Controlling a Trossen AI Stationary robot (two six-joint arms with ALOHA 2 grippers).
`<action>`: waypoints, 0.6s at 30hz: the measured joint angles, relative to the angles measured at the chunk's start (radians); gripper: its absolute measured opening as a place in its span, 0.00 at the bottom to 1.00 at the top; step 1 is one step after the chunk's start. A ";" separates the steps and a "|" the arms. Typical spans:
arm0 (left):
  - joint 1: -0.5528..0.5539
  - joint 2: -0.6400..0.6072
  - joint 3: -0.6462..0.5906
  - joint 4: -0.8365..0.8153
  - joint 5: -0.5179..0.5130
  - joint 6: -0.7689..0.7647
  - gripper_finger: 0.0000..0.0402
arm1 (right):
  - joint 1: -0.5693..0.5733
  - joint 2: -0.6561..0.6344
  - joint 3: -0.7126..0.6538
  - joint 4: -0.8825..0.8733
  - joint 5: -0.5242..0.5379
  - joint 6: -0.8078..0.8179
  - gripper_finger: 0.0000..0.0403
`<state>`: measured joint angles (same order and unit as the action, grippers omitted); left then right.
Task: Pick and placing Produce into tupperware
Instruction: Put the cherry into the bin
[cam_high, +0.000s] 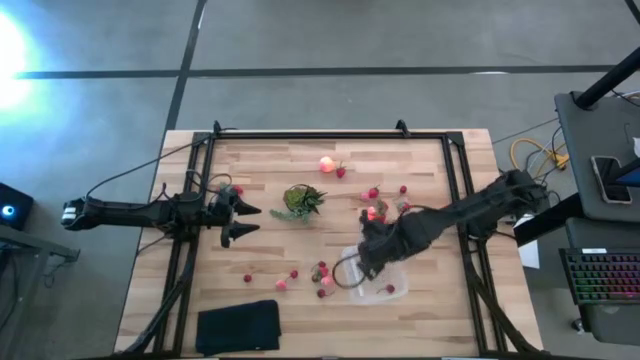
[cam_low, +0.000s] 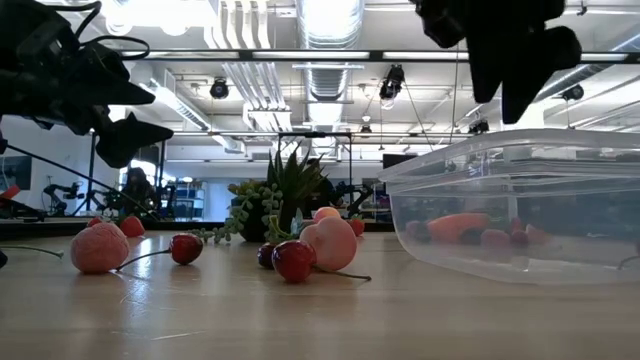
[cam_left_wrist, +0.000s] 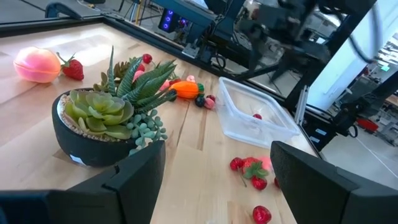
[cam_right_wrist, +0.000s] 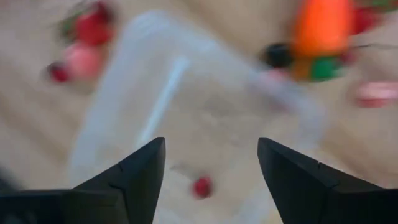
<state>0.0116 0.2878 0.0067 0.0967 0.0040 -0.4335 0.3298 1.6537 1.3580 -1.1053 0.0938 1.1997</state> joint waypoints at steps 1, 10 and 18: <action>0.000 0.000 0.000 -0.001 0.000 0.000 0.69 | -0.026 0.000 0.000 -0.034 0.003 -0.001 0.60; 0.000 0.000 0.000 -0.001 0.000 0.000 0.69 | -0.204 0.001 -0.063 -0.079 -0.041 -0.054 0.47; 0.000 -0.001 0.000 -0.001 0.000 0.000 0.69 | -0.256 0.043 -0.073 -0.052 -0.031 -0.109 0.43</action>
<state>0.0120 0.2871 0.0067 0.0956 0.0036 -0.4339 0.0735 1.6971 1.2847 -1.1573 0.0623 1.0910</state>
